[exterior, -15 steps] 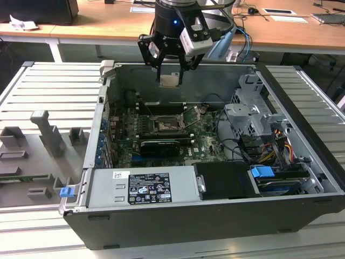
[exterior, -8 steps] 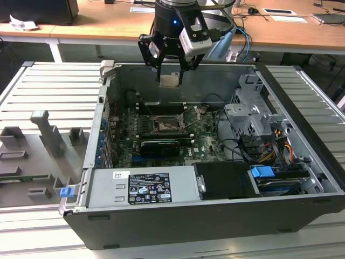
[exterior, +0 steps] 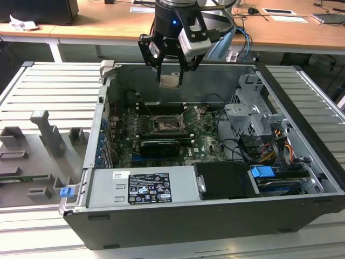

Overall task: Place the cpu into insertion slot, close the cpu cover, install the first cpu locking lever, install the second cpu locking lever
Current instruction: 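Place the cpu into insertion slot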

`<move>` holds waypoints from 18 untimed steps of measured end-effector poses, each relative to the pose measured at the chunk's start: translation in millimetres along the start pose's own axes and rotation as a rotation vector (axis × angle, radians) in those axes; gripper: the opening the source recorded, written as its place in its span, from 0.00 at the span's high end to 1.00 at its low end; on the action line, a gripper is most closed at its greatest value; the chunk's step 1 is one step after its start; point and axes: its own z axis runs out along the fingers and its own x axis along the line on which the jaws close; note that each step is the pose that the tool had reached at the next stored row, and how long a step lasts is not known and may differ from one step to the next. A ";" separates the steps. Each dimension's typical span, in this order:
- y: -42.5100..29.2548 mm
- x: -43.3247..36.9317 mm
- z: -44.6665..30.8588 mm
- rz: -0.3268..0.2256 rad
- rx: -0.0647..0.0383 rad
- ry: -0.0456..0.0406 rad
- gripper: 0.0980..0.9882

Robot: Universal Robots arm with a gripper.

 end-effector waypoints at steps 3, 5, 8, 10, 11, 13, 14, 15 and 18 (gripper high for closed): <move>0.0 0.0 0.2 0.014 0.000 -0.0013 0.52; 0.0 0.0 0.3 0.021 0.000 -0.0018 0.52; -0.1 0.0 0.8 0.032 -0.001 -0.0028 0.52; -0.1 0.0 1.0 0.038 -0.001 -0.0034 0.52; -0.1 0.0 1.1 0.041 -0.001 -0.0035 0.52; -0.1 0.0 1.4 0.047 -0.001 -0.0041 0.52; -0.1 0.0 1.5 0.050 -0.001 -0.0044 0.52; -0.1 0.0 1.6 0.052 -0.001 -0.0046 0.52; -0.2 0.0 2.0 0.063 -0.001 -0.0055 0.52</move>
